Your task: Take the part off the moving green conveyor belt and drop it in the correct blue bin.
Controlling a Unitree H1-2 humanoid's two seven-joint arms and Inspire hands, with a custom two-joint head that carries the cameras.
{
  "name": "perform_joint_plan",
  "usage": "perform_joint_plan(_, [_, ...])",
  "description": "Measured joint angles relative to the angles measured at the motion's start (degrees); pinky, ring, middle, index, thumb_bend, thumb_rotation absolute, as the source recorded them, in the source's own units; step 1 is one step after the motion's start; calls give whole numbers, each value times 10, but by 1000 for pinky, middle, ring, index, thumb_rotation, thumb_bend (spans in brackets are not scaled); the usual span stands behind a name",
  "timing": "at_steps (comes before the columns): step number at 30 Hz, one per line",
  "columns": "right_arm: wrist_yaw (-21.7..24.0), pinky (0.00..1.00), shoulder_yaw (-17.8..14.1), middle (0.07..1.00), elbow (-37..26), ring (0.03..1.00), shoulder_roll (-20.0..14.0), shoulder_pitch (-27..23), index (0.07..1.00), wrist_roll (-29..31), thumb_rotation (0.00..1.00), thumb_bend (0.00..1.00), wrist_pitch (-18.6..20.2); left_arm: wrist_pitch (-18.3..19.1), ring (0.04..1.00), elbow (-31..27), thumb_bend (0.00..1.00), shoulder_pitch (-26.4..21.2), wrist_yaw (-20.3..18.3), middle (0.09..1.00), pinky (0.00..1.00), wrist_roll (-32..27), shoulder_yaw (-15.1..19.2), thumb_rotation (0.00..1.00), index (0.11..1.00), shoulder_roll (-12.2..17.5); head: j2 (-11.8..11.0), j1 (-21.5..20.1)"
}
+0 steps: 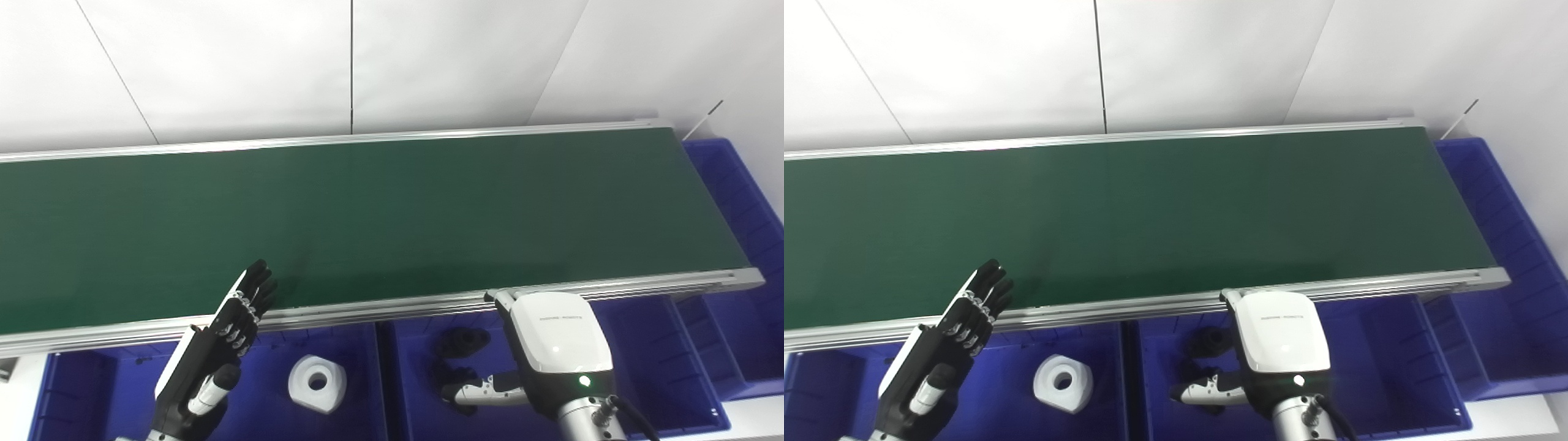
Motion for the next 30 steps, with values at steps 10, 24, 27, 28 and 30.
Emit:
perform_joint_plan(10, [12, 679, -15, 799, 1, 754, 13, -3, 787, 78, 849, 991, -16, 0, 992, -8, 884, 1, 0, 1000, 994, 2, -1, 754, 1000, -2, 1, 23])
perform_joint_plan(24, [-93, 580, -35, 678, 202, 630, 45, 1, 716, 593, 955, 837, 22, 3, 969, 6, 898, 5, 1, 987, 958, 39, -3, 761, 1000, -23, 39, 120])
perform_joint_plan(27, [-119, 595, -42, 684, 244, 635, 47, 4, 716, 713, 962, 838, 42, 7, 972, 2, 902, 7, 7, 991, 965, 63, -5, 764, 1000, -35, 40, 128])
perform_joint_plan(28, [-129, 599, -45, 688, 252, 642, 49, 5, 715, 745, 965, 843, 48, 9, 976, -2, 908, 10, 11, 996, 974, 69, -6, 756, 1000, -41, 40, 152])
perform_joint_plan(30, [-158, 604, -48, 693, 260, 650, 51, 9, 714, 812, 982, 850, 67, 15, 976, -22, 913, 18, 19, 998, 978, 77, -14, 738, 1000, -53, 40, 152])
